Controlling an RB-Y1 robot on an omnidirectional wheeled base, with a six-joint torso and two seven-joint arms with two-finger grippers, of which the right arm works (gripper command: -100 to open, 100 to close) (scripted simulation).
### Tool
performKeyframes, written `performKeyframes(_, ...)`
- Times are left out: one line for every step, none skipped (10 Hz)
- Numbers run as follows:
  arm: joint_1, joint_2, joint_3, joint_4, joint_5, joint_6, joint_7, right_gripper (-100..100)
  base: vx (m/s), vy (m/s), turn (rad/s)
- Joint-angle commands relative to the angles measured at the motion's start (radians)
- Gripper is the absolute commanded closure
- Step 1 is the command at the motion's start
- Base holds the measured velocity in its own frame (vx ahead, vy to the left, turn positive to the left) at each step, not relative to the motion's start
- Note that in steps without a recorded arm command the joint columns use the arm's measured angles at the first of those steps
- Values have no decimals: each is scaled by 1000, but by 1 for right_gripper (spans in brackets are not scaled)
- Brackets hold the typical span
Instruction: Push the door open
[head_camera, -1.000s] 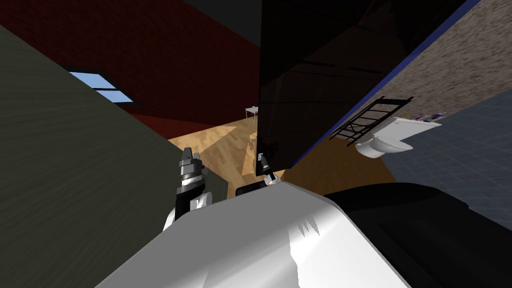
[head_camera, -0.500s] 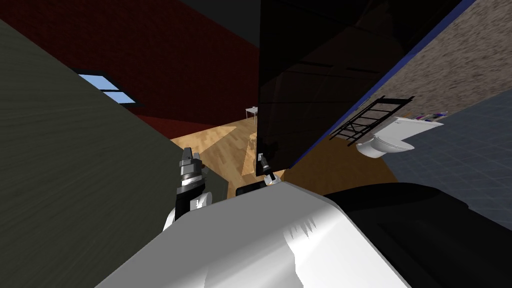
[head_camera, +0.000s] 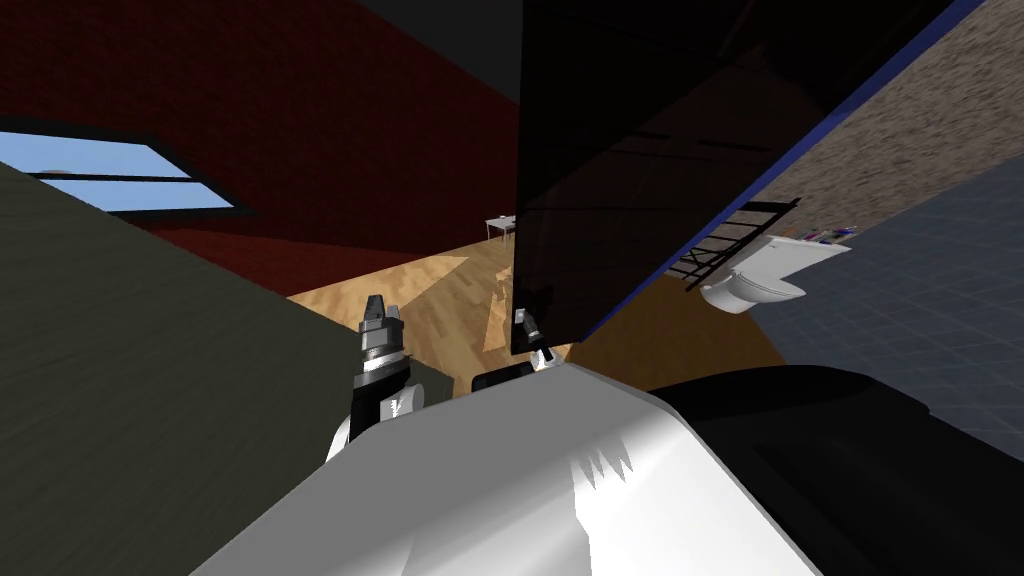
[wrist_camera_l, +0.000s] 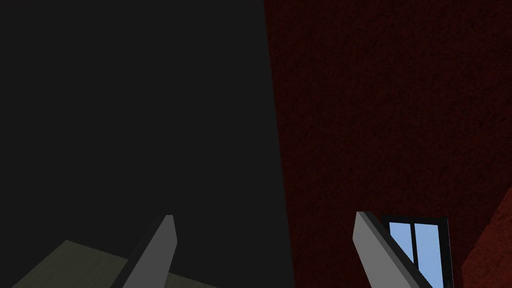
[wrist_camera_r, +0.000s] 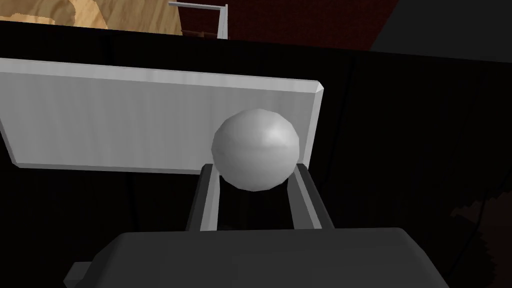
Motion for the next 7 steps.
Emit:
performKeyframes(-11,-21,-21,3,-7,-4,-3,100,313,-12,-234)
performKeyframes(2,-18,24,-12,-36,3,27,-100,92,-1,-189)
performKeyframes(2,-18,39,-12,-52,1,41,-100,-102,-10,-121)
performKeyframes(3,-17,57,-12,-69,-1,56,-100,-149,-10,-100)
performKeyframes(3,-14,76,-12,-88,-4,74,-100,-150,-20,-107)
performKeyframes(3,-10,96,-12,-108,-6,92,-100,-115,-14,-138)
performKeyframes(3,-4,116,-12,-129,-9,110,-100,-101,-11,-157)
